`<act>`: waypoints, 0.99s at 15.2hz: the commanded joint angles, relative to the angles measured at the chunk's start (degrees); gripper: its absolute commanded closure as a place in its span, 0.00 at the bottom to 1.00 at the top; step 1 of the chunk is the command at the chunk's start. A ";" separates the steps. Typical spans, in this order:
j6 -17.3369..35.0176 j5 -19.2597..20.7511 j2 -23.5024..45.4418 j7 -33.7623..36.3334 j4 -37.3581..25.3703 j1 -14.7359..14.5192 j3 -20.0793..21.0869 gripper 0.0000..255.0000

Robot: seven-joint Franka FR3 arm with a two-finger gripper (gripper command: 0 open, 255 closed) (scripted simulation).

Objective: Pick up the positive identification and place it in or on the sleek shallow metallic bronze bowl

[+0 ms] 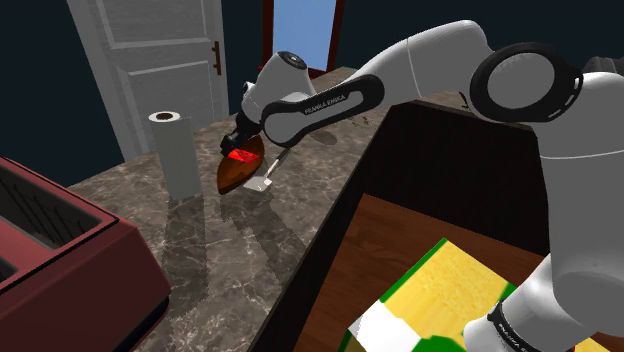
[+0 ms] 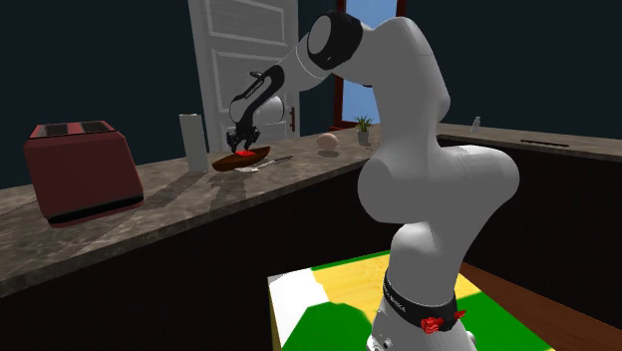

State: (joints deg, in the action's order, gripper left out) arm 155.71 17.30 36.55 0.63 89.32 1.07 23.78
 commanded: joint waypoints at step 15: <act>-0.91 -2.01 -5.95 -1.08 5.03 2.90 2.29 0.00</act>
State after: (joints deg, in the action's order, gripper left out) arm 155.29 15.90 32.39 -0.22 93.06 3.26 25.39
